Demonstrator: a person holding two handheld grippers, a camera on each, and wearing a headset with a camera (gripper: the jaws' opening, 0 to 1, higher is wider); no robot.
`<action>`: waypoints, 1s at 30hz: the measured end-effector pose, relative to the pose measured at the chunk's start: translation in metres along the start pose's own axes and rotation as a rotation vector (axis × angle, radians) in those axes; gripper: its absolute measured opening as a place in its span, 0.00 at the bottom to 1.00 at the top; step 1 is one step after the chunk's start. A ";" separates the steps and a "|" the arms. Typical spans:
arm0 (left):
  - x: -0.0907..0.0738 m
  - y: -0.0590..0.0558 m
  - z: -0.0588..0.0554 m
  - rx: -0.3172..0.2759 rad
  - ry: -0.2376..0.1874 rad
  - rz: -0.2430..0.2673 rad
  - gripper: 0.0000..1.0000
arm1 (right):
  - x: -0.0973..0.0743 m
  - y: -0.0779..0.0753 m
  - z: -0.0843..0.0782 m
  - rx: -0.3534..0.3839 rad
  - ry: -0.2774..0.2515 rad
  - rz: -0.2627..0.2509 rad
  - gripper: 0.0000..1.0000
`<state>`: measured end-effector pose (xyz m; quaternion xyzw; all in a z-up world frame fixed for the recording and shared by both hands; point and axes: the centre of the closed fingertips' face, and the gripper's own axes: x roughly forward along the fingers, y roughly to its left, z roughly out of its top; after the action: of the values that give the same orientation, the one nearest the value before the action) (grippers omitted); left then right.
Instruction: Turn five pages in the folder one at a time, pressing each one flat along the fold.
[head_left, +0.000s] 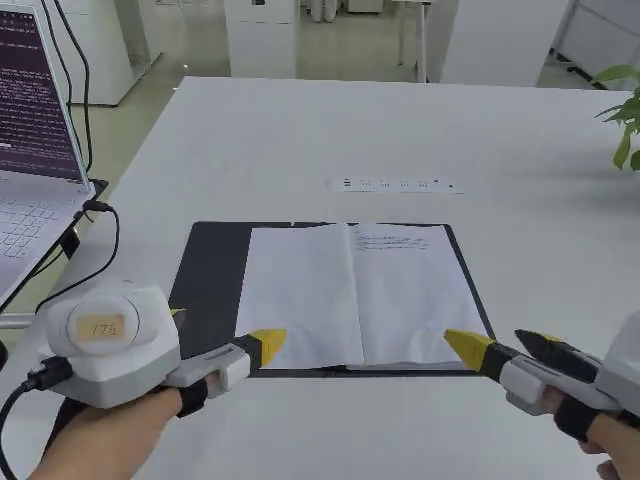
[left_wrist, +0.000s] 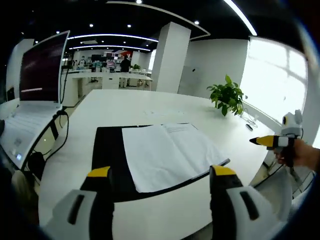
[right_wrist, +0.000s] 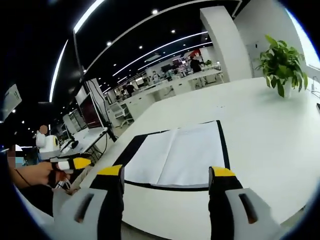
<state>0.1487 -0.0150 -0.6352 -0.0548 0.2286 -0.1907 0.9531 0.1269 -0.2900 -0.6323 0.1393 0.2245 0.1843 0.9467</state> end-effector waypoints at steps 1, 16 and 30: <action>-0.006 0.000 0.002 0.018 -0.006 0.012 0.85 | -0.003 -0.004 0.001 -0.007 -0.009 -0.020 0.72; -0.041 0.003 -0.003 0.103 0.005 0.070 0.99 | -0.030 -0.027 0.017 -0.076 -0.096 -0.069 1.00; -0.033 0.000 0.002 0.116 0.003 0.078 0.99 | -0.029 -0.025 0.012 -0.075 -0.089 -0.042 1.00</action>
<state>0.1231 -0.0022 -0.6196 0.0098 0.2205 -0.1665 0.9610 0.1161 -0.3268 -0.6199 0.1071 0.1778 0.1665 0.9640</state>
